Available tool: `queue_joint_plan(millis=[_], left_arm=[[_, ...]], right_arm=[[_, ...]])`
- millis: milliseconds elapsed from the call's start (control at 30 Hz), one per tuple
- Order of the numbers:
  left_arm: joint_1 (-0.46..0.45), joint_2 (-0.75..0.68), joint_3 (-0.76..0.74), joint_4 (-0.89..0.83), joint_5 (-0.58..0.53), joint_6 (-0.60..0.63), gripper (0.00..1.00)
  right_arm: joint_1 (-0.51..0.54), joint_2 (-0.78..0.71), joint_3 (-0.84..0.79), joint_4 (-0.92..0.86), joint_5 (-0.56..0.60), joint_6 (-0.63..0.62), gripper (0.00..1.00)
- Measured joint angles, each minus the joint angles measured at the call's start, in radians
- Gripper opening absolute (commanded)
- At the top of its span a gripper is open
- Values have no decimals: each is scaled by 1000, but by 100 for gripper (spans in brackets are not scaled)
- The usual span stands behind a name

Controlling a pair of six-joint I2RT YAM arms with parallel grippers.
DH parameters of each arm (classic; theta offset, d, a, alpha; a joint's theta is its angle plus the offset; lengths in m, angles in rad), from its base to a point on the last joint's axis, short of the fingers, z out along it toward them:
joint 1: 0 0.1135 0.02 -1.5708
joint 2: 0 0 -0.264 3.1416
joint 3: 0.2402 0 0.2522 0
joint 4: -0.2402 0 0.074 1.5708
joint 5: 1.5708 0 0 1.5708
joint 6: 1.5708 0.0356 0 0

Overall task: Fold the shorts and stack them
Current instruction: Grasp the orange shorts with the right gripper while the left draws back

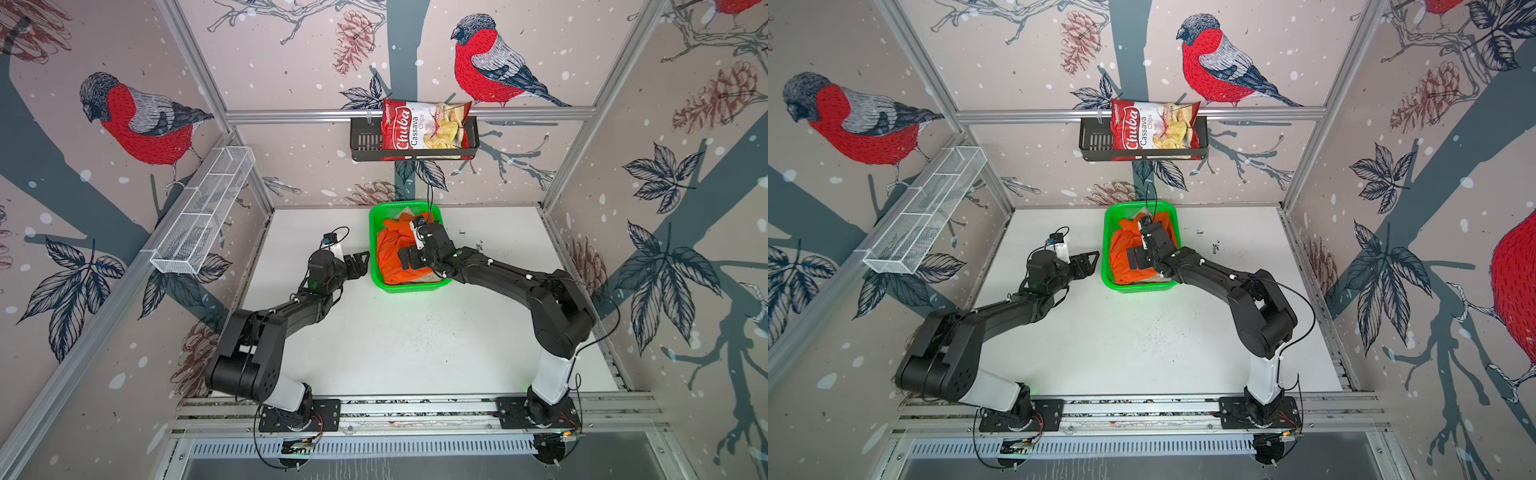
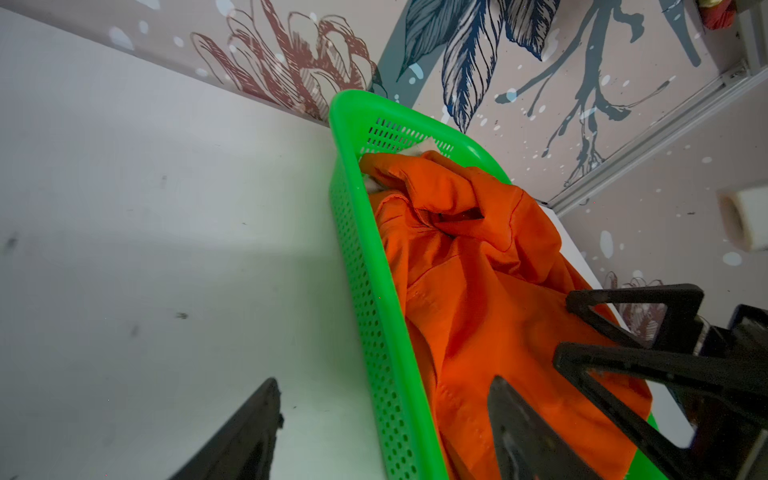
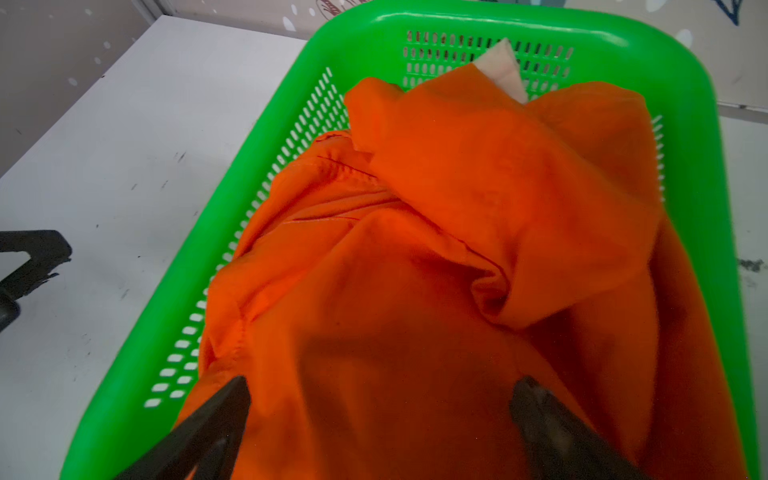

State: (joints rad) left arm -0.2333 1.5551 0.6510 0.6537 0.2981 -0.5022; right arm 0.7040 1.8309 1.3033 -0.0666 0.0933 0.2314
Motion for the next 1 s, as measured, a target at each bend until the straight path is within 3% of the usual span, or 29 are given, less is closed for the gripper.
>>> queue_joint_plan(millis=[367, 633, 800, 1000], left_arm=[[-129, 302, 242, 54, 69, -78, 76], [-277, 496, 515, 16, 85, -76, 77], [-279, 473, 521, 6, 58, -74, 78], [-209, 276, 307, -4, -10, -65, 78]], right_arm=[[-162, -288, -245, 81, -98, 61, 100], [-213, -394, -283, 15, -92, 66, 100], [-206, -381, -257, -33, -86, 86, 99], [-114, -208, -100, -74, -57, 108, 100]])
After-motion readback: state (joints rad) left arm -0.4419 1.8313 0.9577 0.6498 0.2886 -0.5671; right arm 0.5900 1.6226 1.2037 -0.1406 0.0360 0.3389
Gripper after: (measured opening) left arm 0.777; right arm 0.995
